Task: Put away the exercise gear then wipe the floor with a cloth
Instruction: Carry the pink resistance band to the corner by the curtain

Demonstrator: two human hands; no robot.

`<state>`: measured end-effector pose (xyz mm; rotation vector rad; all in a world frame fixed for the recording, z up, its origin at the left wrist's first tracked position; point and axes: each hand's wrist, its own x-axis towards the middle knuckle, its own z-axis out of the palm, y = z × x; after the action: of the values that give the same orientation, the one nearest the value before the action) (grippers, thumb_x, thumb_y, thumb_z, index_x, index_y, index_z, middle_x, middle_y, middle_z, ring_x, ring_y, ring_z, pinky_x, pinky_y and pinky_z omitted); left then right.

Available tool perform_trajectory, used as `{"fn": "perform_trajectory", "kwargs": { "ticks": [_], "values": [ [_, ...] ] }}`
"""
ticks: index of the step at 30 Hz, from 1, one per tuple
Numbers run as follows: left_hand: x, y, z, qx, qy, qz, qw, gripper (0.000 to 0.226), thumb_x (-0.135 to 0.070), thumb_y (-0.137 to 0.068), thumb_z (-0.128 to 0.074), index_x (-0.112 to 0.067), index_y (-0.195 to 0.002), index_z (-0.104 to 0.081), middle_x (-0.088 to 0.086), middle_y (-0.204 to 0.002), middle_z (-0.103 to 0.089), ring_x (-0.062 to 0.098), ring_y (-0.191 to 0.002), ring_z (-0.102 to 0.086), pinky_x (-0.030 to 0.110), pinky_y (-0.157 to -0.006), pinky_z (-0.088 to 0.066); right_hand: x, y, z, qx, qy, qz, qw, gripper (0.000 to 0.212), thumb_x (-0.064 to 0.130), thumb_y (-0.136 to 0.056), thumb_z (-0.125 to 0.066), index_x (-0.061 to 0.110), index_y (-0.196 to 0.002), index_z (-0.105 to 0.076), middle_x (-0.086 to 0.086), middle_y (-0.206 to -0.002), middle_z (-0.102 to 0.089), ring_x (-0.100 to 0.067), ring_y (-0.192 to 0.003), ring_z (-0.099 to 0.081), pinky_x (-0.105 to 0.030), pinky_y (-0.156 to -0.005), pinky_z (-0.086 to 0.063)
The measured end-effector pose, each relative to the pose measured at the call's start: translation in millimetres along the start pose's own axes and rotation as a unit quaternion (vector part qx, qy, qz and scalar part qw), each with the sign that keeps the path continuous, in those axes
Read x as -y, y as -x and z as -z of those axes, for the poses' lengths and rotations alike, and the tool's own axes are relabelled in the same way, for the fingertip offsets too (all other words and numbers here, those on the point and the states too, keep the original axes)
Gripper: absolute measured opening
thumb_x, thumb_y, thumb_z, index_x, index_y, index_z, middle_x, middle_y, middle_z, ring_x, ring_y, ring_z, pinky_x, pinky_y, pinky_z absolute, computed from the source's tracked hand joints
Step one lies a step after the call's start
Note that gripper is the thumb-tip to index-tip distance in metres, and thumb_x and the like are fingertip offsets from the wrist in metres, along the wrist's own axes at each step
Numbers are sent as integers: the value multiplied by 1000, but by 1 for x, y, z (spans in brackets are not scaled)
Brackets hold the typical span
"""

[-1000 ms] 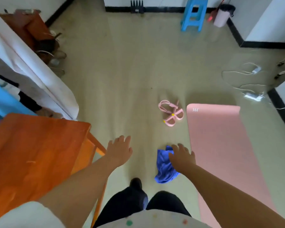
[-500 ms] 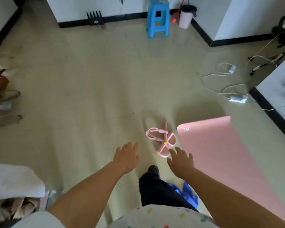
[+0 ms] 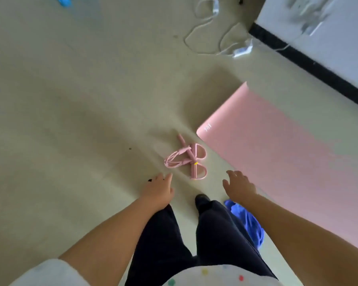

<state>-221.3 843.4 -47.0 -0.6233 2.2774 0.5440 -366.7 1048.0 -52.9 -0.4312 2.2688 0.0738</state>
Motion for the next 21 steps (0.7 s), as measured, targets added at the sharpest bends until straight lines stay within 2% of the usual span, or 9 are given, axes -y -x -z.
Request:
{"fn": "perform_trajectory", "kwargs": {
  "ticks": [3,6,9,11,14,18,20,21],
  "values": [
    [11,-41,17,35,-43,-65,996,53,-31,-98,-37,-20,-147,-22,6,-143,-37,27,-127,-41,39,-100,-39,7,-12,-26,37,-101,-93,990,43,31,-99,-36,16,-139,-37,-13,-138,-42,-33,-126,-42,-44,-98,-40],
    [27,-102,14,62,-67,-95,991,53,-29,-98,-37,-20,-147,-21,5,-142,-38,25,-125,-42,38,-99,-41,19,-46,-67,70,-166,-140,974,43,29,-97,-39,13,-137,-40,-14,-135,-47,-34,-123,-45,-42,-100,-41],
    [48,-189,-18,85,-92,-86,988,53,-27,-98,-39,-17,-147,-23,6,-141,-39,25,-126,-41,37,-100,-40,29,-109,-117,104,-203,-162,960,45,29,-99,-38,13,-142,-34,-13,-140,-41,-31,-129,-40,-41,-104,-37],
    [59,-261,-52,77,-117,-80,987,53,-25,-97,-40,-16,-146,-24,8,-135,-44,25,-120,-46,37,-96,-42,34,-174,-160,129,-206,-149,958,43,27,-100,-37,11,-140,-35,-13,-139,-41,-32,-127,-41,-40,-103,-36],
    [65,-360,-105,78,-107,-64,989,58,-25,-95,-44,-20,-148,-19,9,-125,-48,27,-113,-49,39,-89,-44,38,-268,-221,127,-244,-147,950,43,27,-99,-39,10,-138,-36,-14,-139,-41,-31,-127,-41,-41,-101,-39],
    [57,-479,-182,12,-105,-69,992,50,-28,-93,-50,-8,-137,-36,15,-128,-47,33,-116,-47,42,-90,-41,35,-383,-293,86,-270,-139,949,52,30,-97,-44,8,-142,-27,-12,-142,-36,-32,-124,-43,-41,-87,-44],
    [54,-524,-221,-25,-60,-35,997,51,-27,-92,-53,-4,-134,-37,17,-132,-44,34,-121,-44,42,-94,-38,31,-427,-327,67,-288,-167,941,65,32,-95,-50,8,-146,-18,-12,-145,-32,-34,-124,-44,-40,-79,-44],
    [55,-543,-239,-35,-31,-1,999,53,-28,-91,-54,-4,-135,-36,18,-134,-43,35,-122,-43,43,-96,-37,30,-445,-343,65,-299,-180,935,70,34,-94,-52,8,-148,-15,-11,-146,-31,-34,-126,-44,-41,-82,-44]
  ]
}}
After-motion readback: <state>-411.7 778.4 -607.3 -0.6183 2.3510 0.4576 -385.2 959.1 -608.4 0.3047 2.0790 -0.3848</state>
